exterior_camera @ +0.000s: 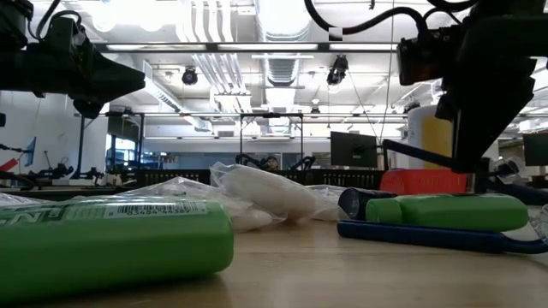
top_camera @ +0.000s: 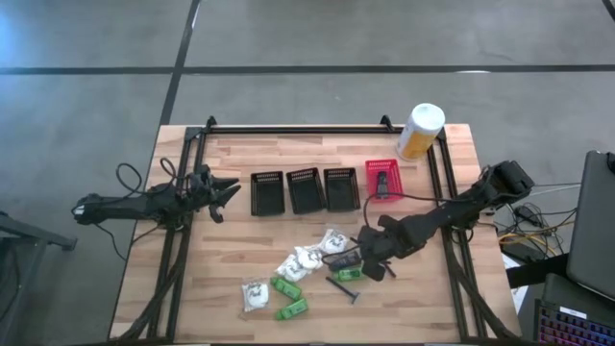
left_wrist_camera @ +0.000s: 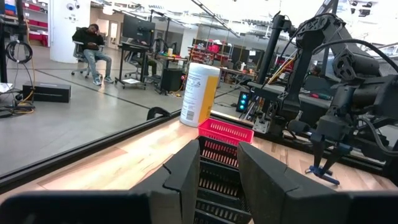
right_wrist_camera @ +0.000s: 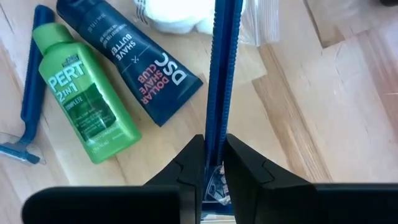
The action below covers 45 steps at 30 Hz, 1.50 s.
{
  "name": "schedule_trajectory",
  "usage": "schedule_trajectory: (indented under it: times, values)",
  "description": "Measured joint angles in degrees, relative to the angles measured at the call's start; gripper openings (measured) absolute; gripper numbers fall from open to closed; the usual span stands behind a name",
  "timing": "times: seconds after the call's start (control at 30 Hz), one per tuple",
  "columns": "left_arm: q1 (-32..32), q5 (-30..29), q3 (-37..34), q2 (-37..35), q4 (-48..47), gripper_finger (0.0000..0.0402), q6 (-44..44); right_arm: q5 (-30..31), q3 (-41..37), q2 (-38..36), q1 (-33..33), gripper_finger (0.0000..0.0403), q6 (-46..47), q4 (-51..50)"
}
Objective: Pick & Place Travel size toiletries
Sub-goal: Put the top right blue razor into the middle black bin
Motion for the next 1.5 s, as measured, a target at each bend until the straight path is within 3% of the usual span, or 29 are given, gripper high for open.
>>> schedule_trajectory:
  times: [0.23, 0.6, 0.87, 1.1, 1.5]
  values:
    - [0.0, 0.0, 0.0, 0.0, 0.0, 0.0115, 0.0, 0.7, 0.0, 0.0, 0.0, 0.0059, 1.4, 0.1]
    - [0.0, 0.0, 0.0, 0.0, 0.0, 0.0115, 0.0, 1.0, -0.1, 0.2, 0.0, 0.0162, 3.8, 0.3]
    - [0.0, 0.0, 0.0, 0.0, 0.0, 0.0115, 0.0, 3.9, -0.7, 3.4, -0.4, 0.0217, -0.9, 0.7]
    - [0.0, 0.0, 0.0, 0.0, 0.0, 0.0115, 0.0, 4.0, 0.2, 8.2, -2.2, 0.0234, -3.6, 1.2]
    - [0.0, 0.0, 0.0, 0.0, 0.0, 0.0115, 0.0, 3.4, 1.0, 5.4, -2.3, 0.0218, -3.8, 0.9]
